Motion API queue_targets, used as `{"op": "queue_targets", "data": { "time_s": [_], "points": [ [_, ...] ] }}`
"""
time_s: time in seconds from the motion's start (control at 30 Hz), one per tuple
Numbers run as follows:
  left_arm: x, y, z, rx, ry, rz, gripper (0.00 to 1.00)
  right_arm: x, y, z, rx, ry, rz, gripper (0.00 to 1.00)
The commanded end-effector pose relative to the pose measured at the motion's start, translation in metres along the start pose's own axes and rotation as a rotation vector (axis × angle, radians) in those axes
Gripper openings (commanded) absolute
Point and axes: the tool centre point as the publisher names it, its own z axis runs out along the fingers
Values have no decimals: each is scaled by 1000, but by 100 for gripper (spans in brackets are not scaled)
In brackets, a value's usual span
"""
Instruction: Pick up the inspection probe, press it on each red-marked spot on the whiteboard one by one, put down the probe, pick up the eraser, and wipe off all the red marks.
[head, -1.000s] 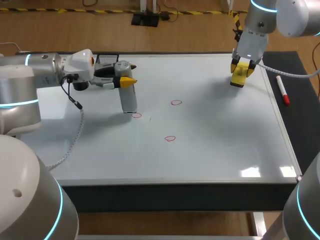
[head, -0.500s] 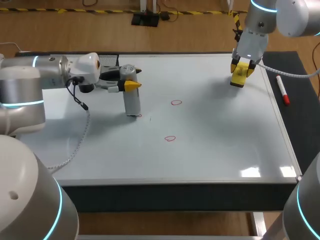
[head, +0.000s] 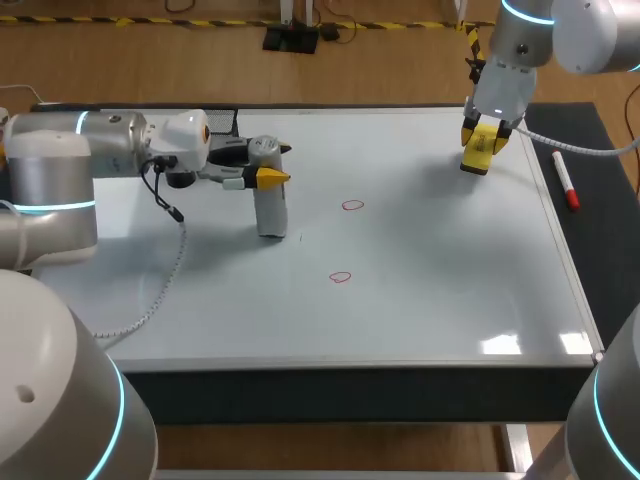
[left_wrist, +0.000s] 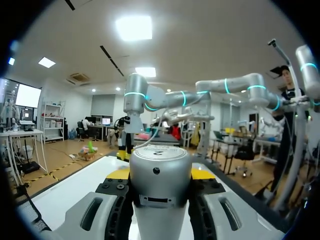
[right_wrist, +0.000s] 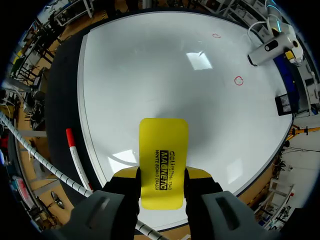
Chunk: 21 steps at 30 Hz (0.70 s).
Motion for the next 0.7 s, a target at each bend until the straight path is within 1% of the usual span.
{"op": "queue_targets", "data": {
  "time_s": [0.03,0.37,0.7],
  "points": [
    [-1,1,-2,6,3,4,0,0,0,-1,1,4,-2,0],
    [1,8,-5,7,11,16,0,0,0,-1,1,4,-2,0],
    [3,7,-7,3,14,26,0,0,0,-1,1,4,-2,0]
  ]
}}
